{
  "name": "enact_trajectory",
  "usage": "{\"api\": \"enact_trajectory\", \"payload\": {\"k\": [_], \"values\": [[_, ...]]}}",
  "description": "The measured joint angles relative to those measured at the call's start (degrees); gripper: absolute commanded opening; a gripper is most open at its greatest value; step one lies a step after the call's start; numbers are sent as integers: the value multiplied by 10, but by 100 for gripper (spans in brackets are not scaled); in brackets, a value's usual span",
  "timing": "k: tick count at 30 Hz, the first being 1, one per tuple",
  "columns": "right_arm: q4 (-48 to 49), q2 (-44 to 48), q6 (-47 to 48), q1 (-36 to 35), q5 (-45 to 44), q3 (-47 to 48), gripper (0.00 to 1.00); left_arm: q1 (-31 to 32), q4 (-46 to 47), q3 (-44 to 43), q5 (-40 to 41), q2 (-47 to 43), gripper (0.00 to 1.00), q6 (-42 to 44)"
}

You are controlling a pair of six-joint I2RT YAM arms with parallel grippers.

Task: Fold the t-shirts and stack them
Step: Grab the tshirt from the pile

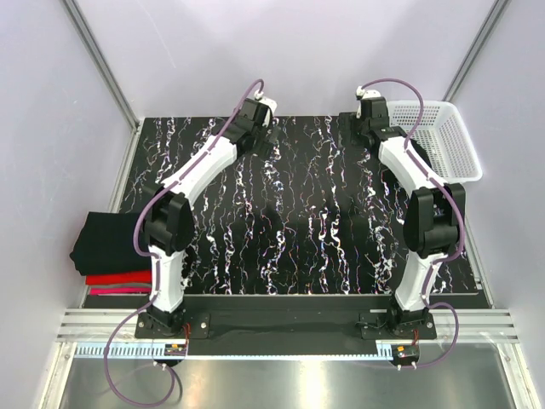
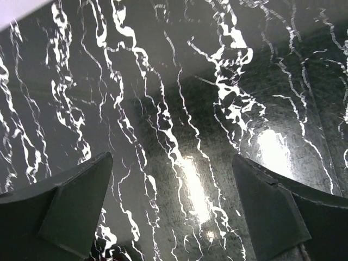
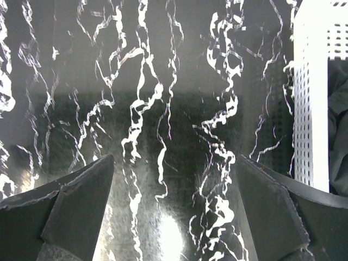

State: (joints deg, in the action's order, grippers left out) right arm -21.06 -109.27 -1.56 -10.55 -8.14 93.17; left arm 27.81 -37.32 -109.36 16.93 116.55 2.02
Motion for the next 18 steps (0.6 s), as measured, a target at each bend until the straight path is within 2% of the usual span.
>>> {"api": "enact_trajectory", "payload": {"k": [4,6,11,15,16,18], "values": [[-23,-19,15,21,27,61,100,8,2,-2,0,0,99,29],[-36,-35,28,52,64,111,96,8,0,3,-6,0,99,41],[-60,-81,44,184,128,245,89,17,-10,46,-12,-1,99,81],[-98,-132,56,269,153,318,80,31,-28,80,-39,-2,99,105],[-114,-151,60,283,164,340,73,34,-33,86,-45,-2,99,109],[-165,-211,73,302,202,406,69,40,-38,95,-50,-3,99,116]]}}
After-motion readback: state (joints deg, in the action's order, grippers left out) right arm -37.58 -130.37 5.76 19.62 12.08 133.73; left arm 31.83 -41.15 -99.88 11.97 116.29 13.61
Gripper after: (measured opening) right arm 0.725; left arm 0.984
